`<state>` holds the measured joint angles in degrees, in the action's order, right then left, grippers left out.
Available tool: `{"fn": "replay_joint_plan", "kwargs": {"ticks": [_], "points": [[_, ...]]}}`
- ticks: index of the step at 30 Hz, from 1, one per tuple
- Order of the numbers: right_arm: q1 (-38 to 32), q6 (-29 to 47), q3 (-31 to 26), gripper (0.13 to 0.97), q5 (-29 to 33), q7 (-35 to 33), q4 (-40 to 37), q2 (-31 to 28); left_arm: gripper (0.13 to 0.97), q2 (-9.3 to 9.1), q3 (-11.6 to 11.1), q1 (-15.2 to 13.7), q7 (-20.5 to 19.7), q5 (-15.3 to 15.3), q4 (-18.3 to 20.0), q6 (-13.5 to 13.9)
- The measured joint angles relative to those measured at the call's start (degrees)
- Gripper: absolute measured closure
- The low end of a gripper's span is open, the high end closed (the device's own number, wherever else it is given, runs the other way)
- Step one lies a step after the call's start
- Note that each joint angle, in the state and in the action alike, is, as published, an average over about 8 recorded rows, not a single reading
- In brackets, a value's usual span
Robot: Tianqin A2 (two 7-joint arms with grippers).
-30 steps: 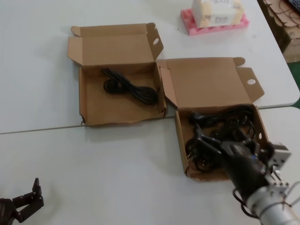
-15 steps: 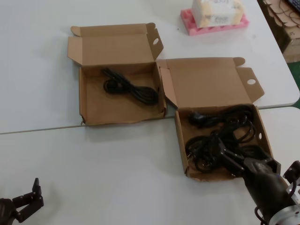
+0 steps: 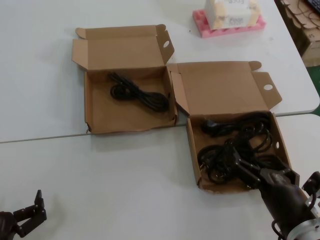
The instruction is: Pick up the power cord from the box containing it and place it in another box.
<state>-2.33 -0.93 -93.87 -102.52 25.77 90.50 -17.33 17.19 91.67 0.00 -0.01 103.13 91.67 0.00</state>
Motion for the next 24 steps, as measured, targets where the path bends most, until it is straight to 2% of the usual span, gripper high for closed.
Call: {"fn": "replay_joint_plan", "kwargs": {"ticks": [24], "points": [[0.0, 0.0, 0.0, 0.129, 0.0, 0.0, 0.0, 0.0, 0.132, 0.0, 0.01, 0.0, 0.0, 0.0, 0.0, 0.0]]}}
